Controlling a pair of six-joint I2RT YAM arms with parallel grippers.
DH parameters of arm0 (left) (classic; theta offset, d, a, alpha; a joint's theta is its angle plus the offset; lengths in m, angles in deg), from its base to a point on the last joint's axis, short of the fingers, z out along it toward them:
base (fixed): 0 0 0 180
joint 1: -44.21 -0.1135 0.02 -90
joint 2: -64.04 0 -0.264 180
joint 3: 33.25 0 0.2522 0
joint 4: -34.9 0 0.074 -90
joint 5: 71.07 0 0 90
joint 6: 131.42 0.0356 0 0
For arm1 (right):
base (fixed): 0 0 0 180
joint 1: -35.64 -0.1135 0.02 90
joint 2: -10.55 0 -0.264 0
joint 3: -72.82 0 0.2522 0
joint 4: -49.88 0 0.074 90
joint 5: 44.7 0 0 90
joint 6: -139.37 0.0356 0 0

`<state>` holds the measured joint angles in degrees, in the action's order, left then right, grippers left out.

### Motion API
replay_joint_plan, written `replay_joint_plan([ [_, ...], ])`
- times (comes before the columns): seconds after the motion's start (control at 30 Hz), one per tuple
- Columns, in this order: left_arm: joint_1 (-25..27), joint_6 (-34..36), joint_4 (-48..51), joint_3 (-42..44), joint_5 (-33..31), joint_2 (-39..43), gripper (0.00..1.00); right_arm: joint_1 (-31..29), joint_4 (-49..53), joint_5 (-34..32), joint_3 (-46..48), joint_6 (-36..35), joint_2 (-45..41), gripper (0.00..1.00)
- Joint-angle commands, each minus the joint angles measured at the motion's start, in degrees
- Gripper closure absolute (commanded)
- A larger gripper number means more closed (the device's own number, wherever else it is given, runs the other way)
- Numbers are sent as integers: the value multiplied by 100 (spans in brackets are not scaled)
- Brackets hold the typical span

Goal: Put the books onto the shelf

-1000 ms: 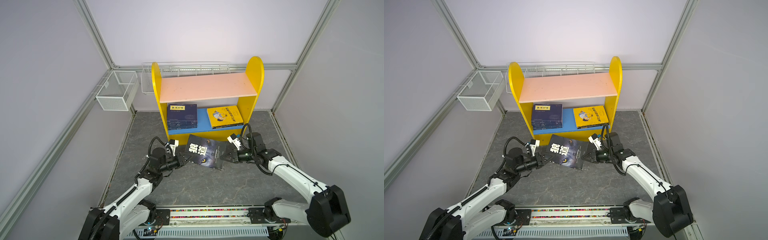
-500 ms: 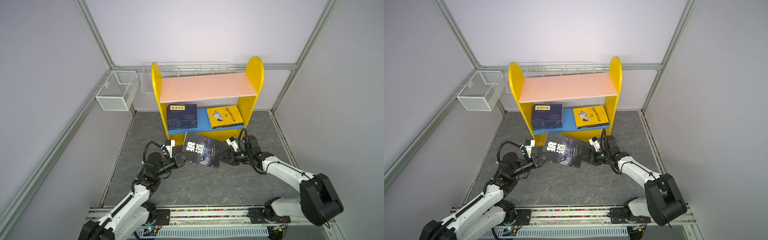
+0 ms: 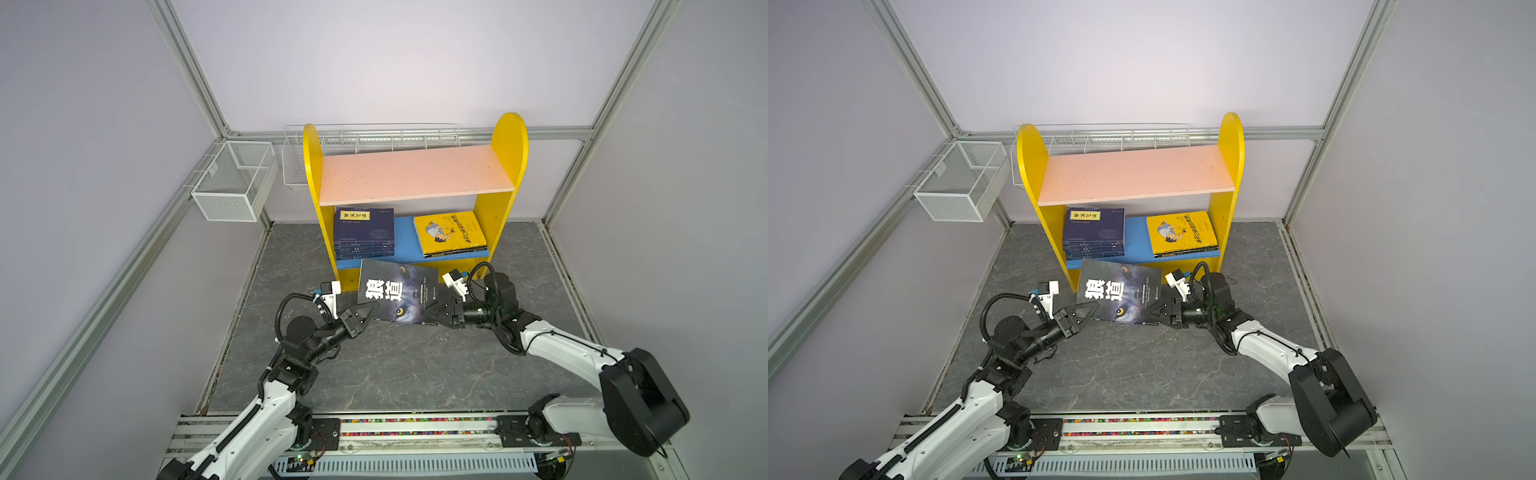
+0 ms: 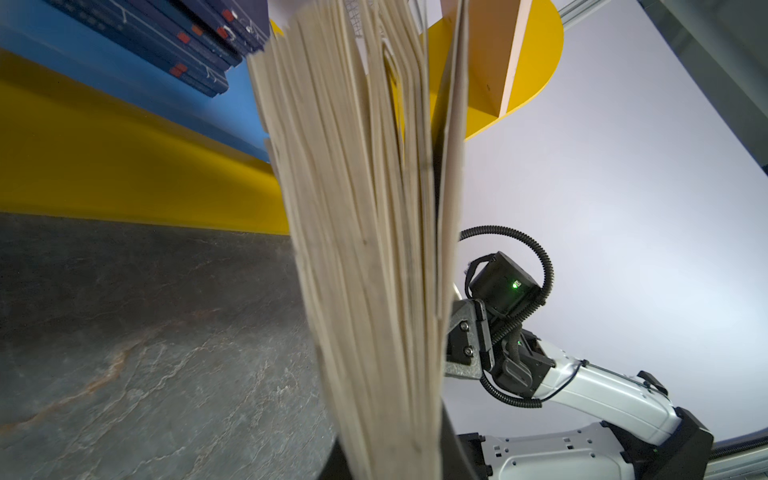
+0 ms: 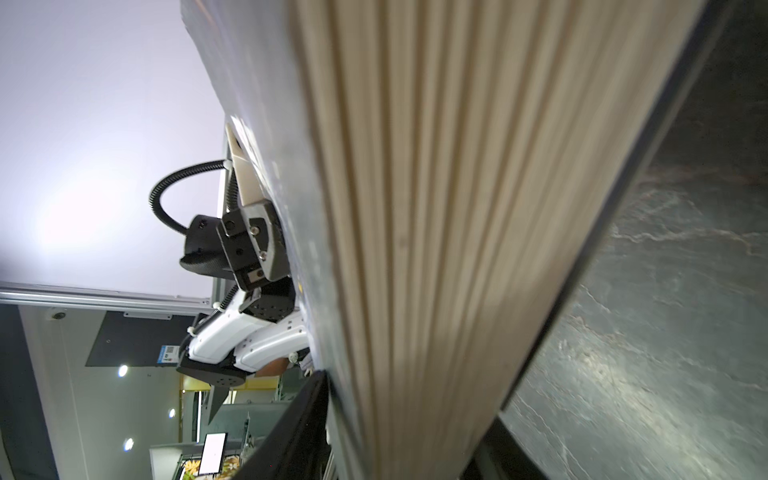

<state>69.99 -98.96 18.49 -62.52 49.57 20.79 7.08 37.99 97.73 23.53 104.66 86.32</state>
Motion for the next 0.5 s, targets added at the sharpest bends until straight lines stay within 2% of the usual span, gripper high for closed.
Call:
replay_joint_plan([
  [0.0, 41, -75, -636, -187, -14, 35, 100, -21, -1659, 63, 72, 999, -10, 66],
  [0.07, 41, -65, -440, -261, -76, -134, 100, 3, -2190, -5, 63, 1303, -18, 80],
  [0.1, 41, -60, -320, -300, -113, -173, 91, 20, -2315, -31, 55, 1375, -39, 84],
  [0.17, 35, -89, -139, -350, -166, -242, 58, 81, -2418, 19, 46, 1384, -109, 90],
  [0.23, 32, -167, 174, -459, -211, -295, 31, 192, -2432, 252, 37, 1331, -161, 92],
  [0.33, -56, -14, 1017, -868, 40, -387, 13, 505, -2283, 794, 40, 1179, -307, 93],
  [0.43, -245, 198, 1739, -1262, 540, -502, 7, 801, -1564, 1277, -64, 742, -599, 93],
  [0.47, -313, 282, 1988, -1398, 718, -544, 6, 866, -1043, 1421, -161, 343, -720, 94],
])
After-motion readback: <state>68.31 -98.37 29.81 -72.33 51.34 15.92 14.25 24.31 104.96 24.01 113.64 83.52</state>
